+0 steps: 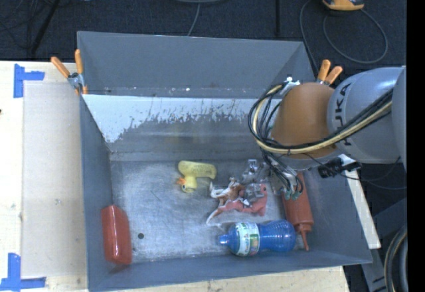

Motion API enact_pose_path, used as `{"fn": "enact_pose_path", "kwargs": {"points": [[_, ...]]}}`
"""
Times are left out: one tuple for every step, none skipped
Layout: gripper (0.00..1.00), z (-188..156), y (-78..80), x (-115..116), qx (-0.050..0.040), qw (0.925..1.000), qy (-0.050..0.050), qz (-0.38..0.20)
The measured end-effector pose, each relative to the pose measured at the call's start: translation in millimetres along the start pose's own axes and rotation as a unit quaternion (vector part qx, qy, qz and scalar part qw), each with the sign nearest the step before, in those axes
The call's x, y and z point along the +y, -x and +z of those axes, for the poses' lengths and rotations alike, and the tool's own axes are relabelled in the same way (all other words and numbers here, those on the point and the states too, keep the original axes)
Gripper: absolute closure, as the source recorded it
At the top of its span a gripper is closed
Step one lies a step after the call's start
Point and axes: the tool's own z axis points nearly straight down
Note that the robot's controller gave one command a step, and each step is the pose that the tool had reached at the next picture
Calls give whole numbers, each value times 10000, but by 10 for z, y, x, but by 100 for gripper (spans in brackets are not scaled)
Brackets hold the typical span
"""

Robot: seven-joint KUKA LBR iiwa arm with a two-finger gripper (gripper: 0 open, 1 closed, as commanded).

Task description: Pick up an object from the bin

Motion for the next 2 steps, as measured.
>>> {"fn": "enact_pose_path", "kwargs": {"points": [[100, 0, 0, 0, 0, 10000, 0, 0], [100, -40, -11, 1, 15, 10000, 1, 0]]}}
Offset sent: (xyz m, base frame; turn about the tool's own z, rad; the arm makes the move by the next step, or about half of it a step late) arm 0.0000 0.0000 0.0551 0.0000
